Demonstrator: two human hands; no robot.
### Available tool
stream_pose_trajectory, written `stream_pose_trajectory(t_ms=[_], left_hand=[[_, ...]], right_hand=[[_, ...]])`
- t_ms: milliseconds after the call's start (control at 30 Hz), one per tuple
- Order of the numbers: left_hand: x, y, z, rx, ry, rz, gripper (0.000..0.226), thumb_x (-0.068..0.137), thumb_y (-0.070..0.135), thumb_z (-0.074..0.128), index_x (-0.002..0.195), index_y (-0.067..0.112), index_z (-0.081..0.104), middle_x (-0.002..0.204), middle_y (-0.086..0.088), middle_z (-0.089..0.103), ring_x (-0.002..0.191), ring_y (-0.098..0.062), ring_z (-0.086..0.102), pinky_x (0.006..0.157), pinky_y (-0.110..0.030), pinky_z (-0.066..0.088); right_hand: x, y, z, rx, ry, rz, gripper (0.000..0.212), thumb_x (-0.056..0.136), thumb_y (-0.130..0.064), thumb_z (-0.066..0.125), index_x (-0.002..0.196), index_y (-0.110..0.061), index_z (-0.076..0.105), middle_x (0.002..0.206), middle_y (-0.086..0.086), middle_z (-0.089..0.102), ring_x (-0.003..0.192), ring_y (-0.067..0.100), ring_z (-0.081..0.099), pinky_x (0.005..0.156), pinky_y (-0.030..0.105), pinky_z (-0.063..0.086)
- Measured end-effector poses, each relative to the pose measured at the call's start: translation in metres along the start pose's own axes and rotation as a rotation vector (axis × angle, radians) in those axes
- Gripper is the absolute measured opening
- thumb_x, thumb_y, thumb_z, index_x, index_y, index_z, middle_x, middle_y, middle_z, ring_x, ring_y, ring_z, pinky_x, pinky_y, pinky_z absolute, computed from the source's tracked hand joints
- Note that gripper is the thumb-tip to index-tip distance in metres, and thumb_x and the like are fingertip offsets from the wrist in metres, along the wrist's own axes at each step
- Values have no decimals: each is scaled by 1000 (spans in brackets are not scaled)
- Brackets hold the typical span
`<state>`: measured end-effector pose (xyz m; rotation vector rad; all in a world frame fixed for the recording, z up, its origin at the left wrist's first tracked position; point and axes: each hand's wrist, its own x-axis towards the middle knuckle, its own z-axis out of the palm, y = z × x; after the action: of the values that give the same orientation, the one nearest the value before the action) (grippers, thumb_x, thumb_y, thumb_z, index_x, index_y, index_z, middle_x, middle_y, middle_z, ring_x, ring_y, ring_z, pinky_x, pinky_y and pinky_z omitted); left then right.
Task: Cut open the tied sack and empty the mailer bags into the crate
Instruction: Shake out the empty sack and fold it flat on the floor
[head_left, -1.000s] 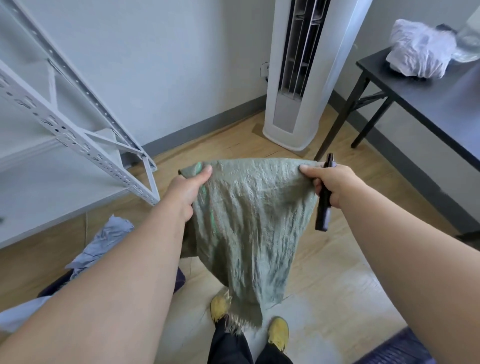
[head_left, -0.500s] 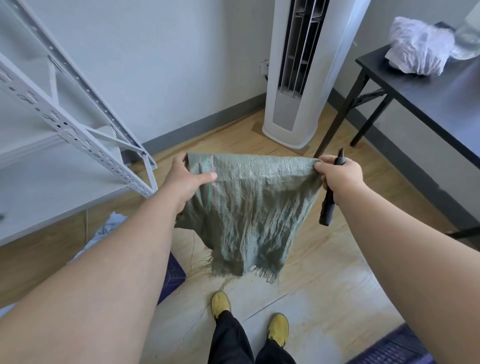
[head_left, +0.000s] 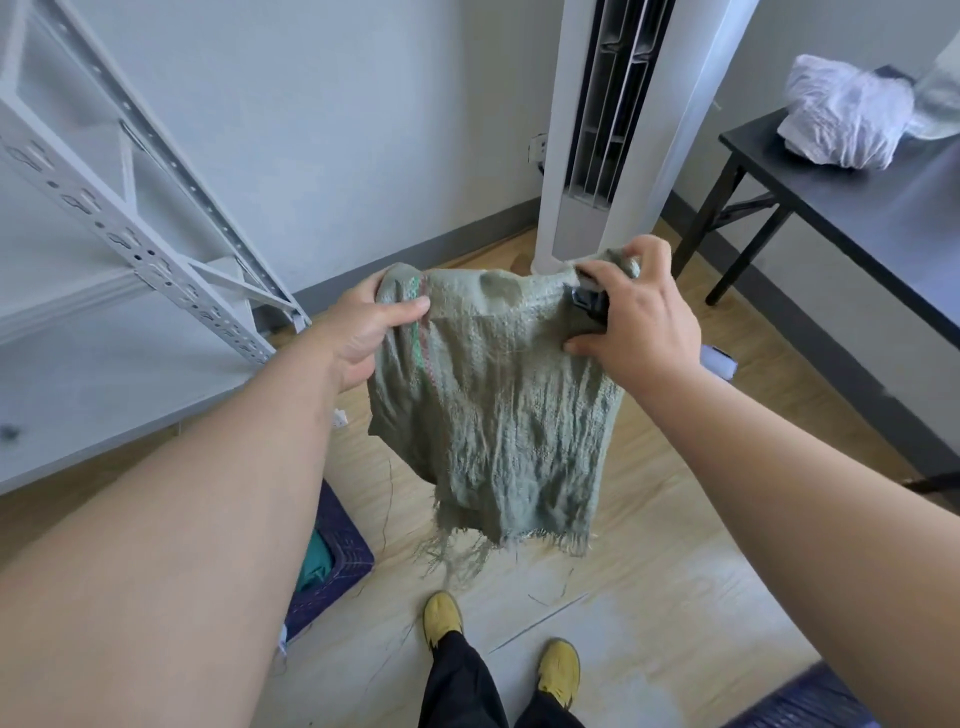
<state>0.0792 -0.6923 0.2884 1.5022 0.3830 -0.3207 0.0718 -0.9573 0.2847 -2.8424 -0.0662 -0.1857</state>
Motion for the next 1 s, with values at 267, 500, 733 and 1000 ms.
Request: stream_pose_trajectory(t_ms=[267,500,733,1000], left_hand=[[14,17,-10,465,449,148,66,87,18,66,144,19,34,136,-3,51,125,-21,48,108,-35,36],[-30,-54,48,585,-147,17,93,69,41,82,145,21,33,136,1,51,116,-9,51,96,-25,38],[-67,-135,62,773,143,154,141,43,65,84,148,33,-5,157,2,15,145,-20,15,117,-49,17],[-48,-122,43,696,415,183,93,67,43,81,143,28,29,124,5,54,127,-23,42,111,-44,27]], right_hand=[[11,-10,4,-97,-160,-15,25,77,-45,68,83,-22,59,71,-4,52,72,23,54,49,24,35],[16,-33,9,354,-265,434,19,73,-29,65,79,-13,58,75,5,60,64,22,57,57,32,54],[33,-57,-16,947,-598,898,15,86,-19,54,75,-9,52,55,3,47,45,12,45,49,19,42],[36,-82,-36,1317,-685,806,22,84,-22,67,70,-15,50,43,-2,51,31,5,43,33,12,32]])
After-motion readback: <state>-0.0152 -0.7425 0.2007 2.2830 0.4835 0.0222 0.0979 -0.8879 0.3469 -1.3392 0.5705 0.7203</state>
